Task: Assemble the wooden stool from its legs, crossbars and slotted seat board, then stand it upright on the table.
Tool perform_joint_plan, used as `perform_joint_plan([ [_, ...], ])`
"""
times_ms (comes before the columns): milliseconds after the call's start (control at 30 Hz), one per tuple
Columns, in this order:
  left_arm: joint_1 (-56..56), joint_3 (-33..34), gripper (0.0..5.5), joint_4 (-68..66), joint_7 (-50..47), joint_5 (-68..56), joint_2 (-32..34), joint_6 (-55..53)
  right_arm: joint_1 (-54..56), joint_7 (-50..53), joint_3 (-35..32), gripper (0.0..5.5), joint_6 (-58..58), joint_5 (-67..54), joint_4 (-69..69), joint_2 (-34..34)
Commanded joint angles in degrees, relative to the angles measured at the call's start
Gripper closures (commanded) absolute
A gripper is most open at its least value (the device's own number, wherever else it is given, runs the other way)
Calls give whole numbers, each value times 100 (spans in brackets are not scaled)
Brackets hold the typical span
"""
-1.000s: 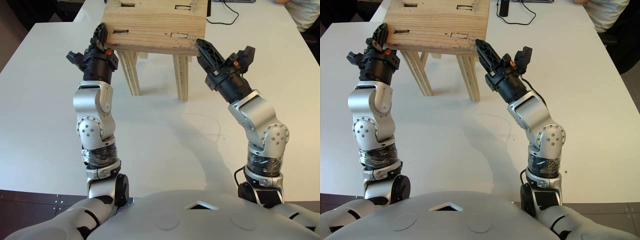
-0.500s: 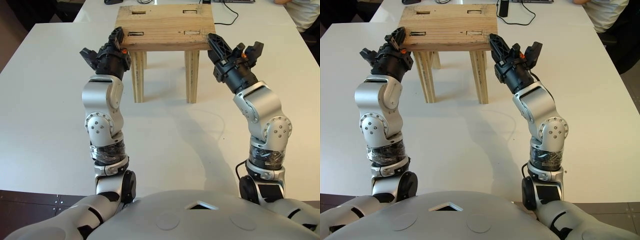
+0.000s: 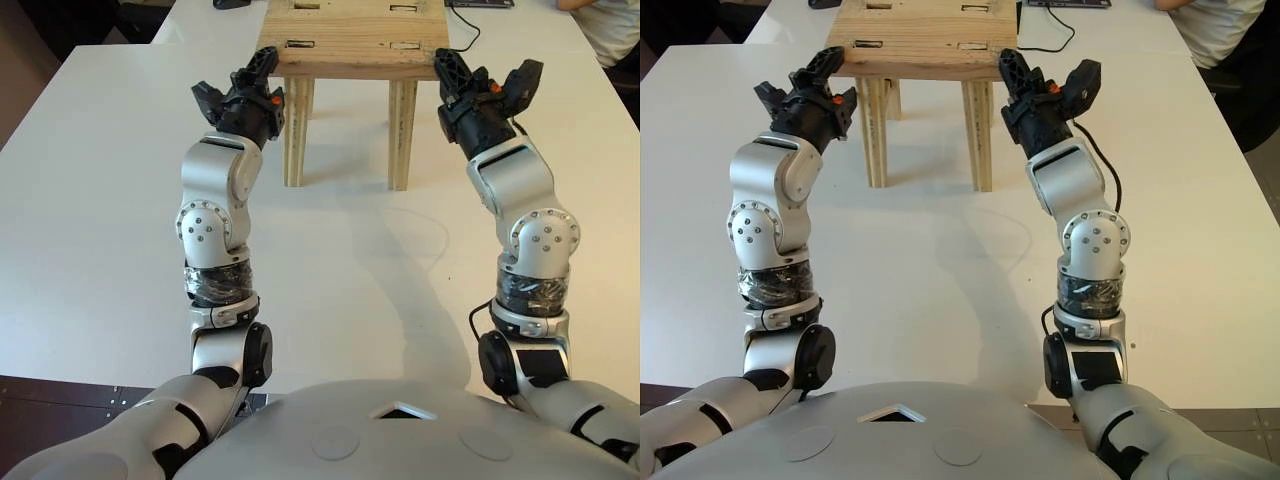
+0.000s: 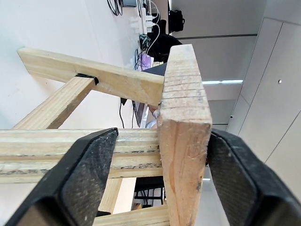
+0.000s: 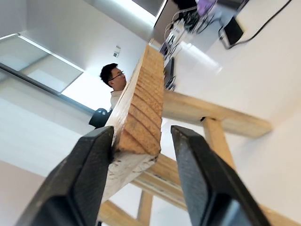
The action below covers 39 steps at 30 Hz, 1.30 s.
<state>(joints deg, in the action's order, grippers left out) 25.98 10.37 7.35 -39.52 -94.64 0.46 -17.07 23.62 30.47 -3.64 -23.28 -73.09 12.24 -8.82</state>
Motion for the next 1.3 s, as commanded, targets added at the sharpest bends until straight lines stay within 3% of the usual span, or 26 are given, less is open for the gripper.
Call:
perform_joint_plan([
  [33,-357,96,149,-288,-505,300,-3,-265,-414,477,-146,251,-457,581,-728,22],
  [167,-427,216,84,-117,-609,803,285,-445,-210,98,-327,187,-400,933,-473,-66],
  [333,-575,386,37,337,-147,1709,850,-601,-131,-445,-61,112,246,2922,40,-560],
  [600,-640,-271,37,914,224,4856,1724,-591,122,-730,380,112,847,5284,401,-558],
  [833,-543,-323,37,588,508,6261,1388,-360,360,-281,126,112,922,6444,-554,-152],
  [1067,-349,-375,37,389,850,7129,991,-210,1046,-492,61,112,1286,7031,-1095,15],
  [1300,-507,-539,37,-141,1325,8092,916,86,690,-431,-134,112,1497,7524,-1655,53],
])
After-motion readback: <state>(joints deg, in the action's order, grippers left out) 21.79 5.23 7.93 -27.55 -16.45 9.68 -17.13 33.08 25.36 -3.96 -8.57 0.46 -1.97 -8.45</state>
